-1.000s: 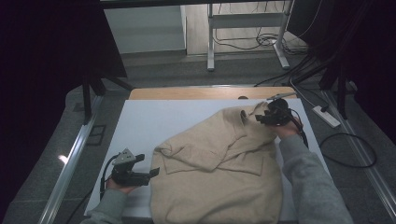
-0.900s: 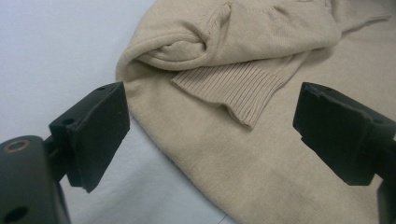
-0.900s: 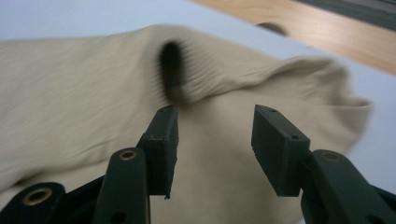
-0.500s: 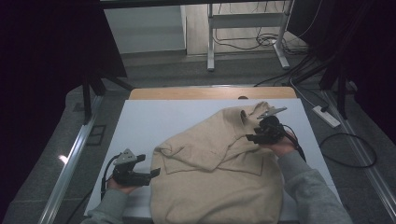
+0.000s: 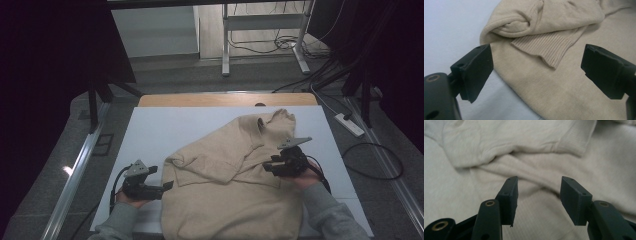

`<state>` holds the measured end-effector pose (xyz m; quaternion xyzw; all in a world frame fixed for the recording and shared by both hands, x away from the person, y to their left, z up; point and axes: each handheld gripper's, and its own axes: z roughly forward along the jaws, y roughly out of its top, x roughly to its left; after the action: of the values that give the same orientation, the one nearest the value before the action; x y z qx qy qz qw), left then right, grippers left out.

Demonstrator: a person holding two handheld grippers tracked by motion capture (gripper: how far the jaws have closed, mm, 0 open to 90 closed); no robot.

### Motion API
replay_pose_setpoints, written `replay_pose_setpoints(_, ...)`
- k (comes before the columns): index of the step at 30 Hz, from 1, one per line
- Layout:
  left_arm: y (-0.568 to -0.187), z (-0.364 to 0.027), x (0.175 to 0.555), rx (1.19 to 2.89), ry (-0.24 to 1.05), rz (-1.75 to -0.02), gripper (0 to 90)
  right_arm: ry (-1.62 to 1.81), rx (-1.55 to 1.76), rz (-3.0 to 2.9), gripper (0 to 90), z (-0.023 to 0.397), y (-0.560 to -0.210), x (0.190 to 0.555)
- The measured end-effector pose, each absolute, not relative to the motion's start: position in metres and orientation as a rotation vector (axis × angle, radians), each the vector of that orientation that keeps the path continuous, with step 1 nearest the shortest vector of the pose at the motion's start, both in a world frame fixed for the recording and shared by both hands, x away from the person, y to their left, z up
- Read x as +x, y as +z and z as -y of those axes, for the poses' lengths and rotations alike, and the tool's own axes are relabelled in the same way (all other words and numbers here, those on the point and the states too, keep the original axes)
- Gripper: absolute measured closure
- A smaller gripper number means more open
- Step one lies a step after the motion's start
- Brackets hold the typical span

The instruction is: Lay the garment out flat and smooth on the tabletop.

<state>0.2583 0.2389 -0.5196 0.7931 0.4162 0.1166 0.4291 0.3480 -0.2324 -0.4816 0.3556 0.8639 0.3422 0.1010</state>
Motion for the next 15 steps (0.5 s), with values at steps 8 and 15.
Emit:
replay_pose_setpoints(8, -0.517, -0.229, 0.259, 1.992, 0.281, -1.016, 10.8, 1.019, 1.038, -2.569, 47.7, 0.241, -0.488, 0.323)
replay_pose_setpoints(15, -0.508, -0.207, 0.265, 2.017, 0.262, -0.981, 11.3, 1.028, 1.044, -2.574, 47.3, 0.245, -0.490, 0.319)
